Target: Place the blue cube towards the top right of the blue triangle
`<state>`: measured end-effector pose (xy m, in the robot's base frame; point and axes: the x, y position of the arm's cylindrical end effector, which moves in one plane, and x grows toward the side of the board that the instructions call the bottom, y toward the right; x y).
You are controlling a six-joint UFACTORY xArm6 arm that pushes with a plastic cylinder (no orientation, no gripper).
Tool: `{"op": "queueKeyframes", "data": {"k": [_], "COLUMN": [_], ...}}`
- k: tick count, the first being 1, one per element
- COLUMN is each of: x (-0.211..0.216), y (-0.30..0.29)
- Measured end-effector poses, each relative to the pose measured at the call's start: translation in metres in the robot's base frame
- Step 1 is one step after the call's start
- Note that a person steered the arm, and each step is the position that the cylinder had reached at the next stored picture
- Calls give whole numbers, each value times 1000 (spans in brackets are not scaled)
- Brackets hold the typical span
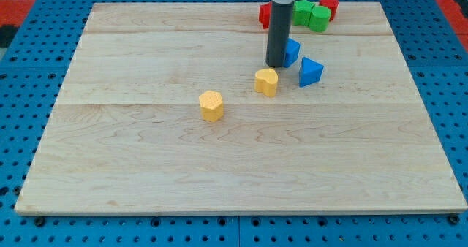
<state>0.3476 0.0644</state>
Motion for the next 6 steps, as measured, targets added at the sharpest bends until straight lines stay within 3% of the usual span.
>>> {"op": "queueKeyframes", "data": {"k": [2, 4, 5, 6], "x": [-32, -28, -30, -30], "y": [-31, 64, 69, -22]}}
